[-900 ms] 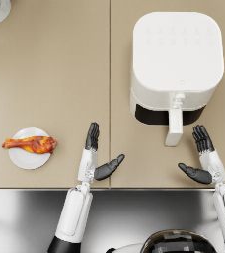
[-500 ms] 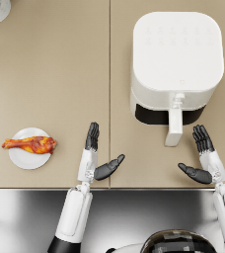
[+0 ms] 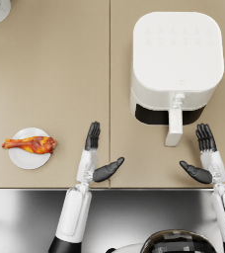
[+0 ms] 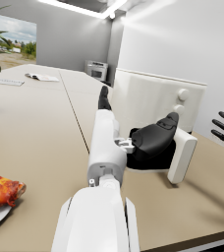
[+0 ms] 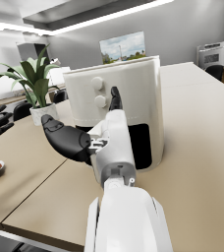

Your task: Pick up the drumstick and place it into the air fryer

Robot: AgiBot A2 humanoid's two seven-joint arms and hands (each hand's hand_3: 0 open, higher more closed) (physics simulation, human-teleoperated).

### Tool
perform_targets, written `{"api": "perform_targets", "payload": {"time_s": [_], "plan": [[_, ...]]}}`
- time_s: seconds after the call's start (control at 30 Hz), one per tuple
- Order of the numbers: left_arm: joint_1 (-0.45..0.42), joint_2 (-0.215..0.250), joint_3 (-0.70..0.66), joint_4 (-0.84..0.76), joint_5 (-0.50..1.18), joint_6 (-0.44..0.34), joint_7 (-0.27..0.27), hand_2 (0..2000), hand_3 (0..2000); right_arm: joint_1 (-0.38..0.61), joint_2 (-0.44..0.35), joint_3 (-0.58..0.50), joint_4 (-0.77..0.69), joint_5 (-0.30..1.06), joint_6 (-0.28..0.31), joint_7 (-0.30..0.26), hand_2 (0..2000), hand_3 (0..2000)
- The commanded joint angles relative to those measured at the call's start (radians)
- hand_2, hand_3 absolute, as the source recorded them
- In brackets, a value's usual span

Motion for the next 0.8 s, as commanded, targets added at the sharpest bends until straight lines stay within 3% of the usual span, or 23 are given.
{"api": "perform_targets", "payload": {"time_s": [0.03,0.13,0.43,0.7,0.73,0.8], "plan": [[0.000,0.003,-0.091,-0.037,0.000,-0.005,-0.005,0,0,0.005,-0.006,-0.009,0.037,0.000,-0.007,0.008,0,0],[-0.024,0.004,-0.117,-0.047,0.000,-0.014,-0.014,0,0,-0.009,-0.008,-0.021,0.041,0.000,-0.019,0.020,0,0],[-0.072,0.023,-0.303,-0.113,0.400,-0.019,-0.019,0,0,-0.013,-0.031,-0.043,0.043,0.367,-0.026,0.026,0,0],[-0.063,0.024,-0.458,-0.110,0.760,-0.019,-0.019,0,0,-0.034,-0.041,0.011,0.039,0.421,-0.026,0.027,0,0],[-0.053,0.019,-0.469,-0.102,0.805,-0.069,-0.032,0,0,-0.034,-0.043,0.012,0.030,0.422,-0.026,0.027,0,0],[-0.038,0.009,-0.486,-0.091,0.895,-0.269,-0.108,0,0,-0.036,-0.047,0.014,0.026,0.423,-0.026,0.027,0,0]]}}
